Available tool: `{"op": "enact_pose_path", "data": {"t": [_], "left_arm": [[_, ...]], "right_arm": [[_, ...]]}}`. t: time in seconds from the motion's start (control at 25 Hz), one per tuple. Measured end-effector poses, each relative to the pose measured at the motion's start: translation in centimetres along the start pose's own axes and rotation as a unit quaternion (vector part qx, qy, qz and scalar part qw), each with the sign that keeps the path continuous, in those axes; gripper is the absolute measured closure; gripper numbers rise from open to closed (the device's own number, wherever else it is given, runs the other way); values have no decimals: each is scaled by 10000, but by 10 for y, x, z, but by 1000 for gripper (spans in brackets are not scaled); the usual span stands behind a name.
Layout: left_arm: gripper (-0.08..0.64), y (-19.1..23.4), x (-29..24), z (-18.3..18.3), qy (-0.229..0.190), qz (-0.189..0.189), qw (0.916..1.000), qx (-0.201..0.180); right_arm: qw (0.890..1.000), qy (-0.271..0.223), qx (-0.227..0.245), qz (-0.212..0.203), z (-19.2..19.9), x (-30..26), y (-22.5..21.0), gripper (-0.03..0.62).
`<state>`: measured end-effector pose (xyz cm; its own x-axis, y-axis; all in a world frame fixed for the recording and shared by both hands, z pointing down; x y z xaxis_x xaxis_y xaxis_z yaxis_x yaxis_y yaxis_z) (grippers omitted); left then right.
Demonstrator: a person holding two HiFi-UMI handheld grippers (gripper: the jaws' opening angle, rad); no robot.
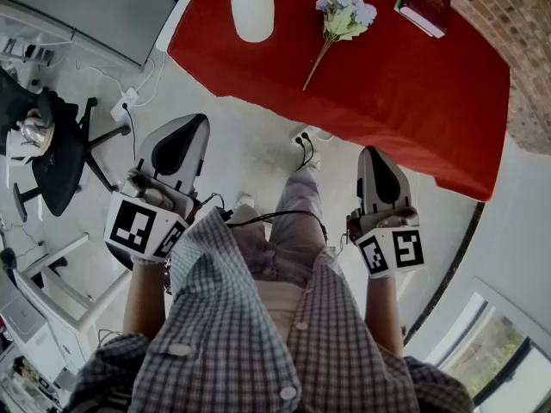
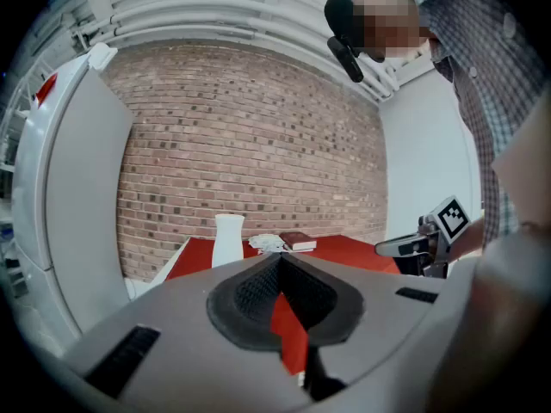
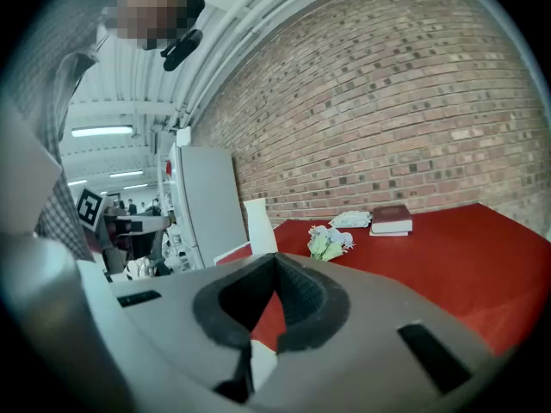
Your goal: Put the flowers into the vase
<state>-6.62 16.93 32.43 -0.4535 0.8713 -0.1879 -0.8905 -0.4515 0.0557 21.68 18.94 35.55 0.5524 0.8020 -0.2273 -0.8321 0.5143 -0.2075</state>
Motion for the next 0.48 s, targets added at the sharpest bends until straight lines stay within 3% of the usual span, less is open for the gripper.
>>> {"op": "enact_pose_path", "data": {"t": [0.12,0.28,0.48], "left_arm": [[554,0,45,9,1,410,9989,208],[554,7,90,24,152,578,9974,414],[554,-1,118,34,267,844,9956,302]], "right_arm": [[9994,-135,-137,298,9,22,39,588],[9986,-221,-97,461,7,43,88,588],[9983,-247,163,506,1,65,127,588]]}}
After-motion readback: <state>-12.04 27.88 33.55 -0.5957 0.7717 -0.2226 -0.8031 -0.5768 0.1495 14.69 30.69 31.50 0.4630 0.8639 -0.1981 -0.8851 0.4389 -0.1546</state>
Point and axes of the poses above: the fingertips, and each gripper's own axes: x backward along the fingers, y to its left, z out of its underside, the point moved 4 cm from there along x, backward along the fingers, and after that the axes turned 9 degrees about -z, right-handed, at the moved point
